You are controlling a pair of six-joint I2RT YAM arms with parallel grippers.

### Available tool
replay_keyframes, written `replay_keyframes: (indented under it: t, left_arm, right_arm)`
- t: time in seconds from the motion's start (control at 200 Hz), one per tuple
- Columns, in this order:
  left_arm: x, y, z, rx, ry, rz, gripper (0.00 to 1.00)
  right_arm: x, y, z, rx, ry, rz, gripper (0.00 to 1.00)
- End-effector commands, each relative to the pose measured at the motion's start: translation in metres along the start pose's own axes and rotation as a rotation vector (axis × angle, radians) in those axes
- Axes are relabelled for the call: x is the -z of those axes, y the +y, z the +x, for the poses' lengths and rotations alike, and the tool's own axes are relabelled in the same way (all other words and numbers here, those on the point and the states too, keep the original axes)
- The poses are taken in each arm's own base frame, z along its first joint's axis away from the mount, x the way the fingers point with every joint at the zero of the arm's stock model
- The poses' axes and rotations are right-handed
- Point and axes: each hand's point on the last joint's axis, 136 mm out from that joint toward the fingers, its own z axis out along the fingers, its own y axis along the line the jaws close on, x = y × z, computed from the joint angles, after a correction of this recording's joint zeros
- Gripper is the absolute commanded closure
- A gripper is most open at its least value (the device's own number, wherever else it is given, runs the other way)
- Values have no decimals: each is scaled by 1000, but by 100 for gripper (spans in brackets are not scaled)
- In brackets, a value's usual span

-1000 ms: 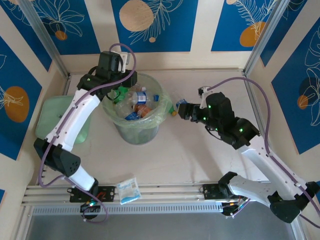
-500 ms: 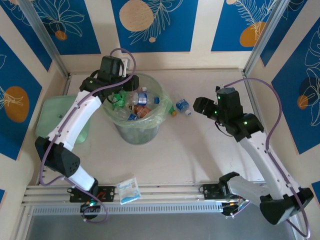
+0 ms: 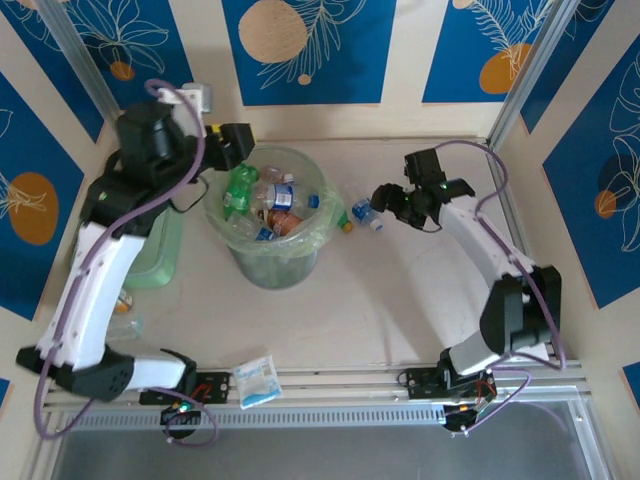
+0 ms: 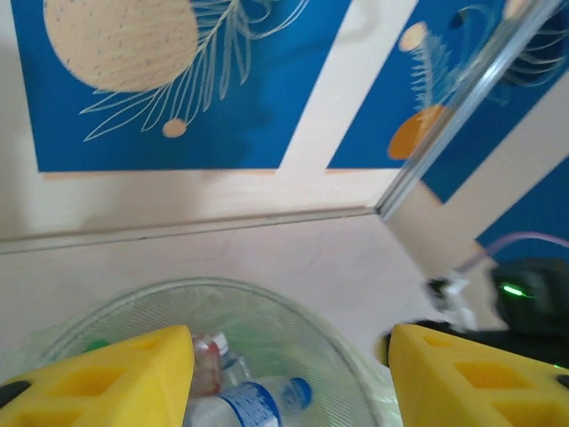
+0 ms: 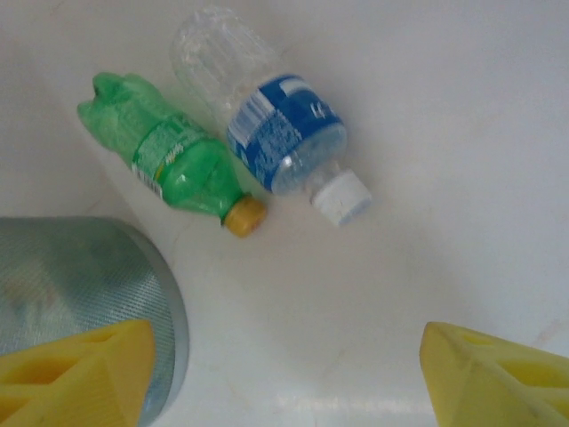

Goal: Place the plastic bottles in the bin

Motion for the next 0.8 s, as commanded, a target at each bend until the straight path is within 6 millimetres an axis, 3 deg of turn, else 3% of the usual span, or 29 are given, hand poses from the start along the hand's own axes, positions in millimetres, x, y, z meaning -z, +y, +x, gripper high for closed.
replay_keyframes:
  t: [0.0, 0.21, 0.36, 0.535, 0.795]
  left_arm:
    - [13, -10, 17, 41, 19, 78, 39]
    - [42, -21, 59, 91, 68, 189, 33]
    - [57, -8, 88, 96, 118, 140, 32]
    - [72, 0, 98, 82, 126, 100, 29]
    - [73, 1, 101, 87, 132, 97, 27]
  right_arm:
    - [-25, 13, -19, 84, 26, -37, 19]
    - [-80, 22, -34, 194, 106, -25, 12]
    - [-111, 18, -43, 203, 150, 15, 11]
    - [-141, 25, -32, 255, 198, 45, 13]
    - [-171, 13, -26, 202, 251, 73, 23]
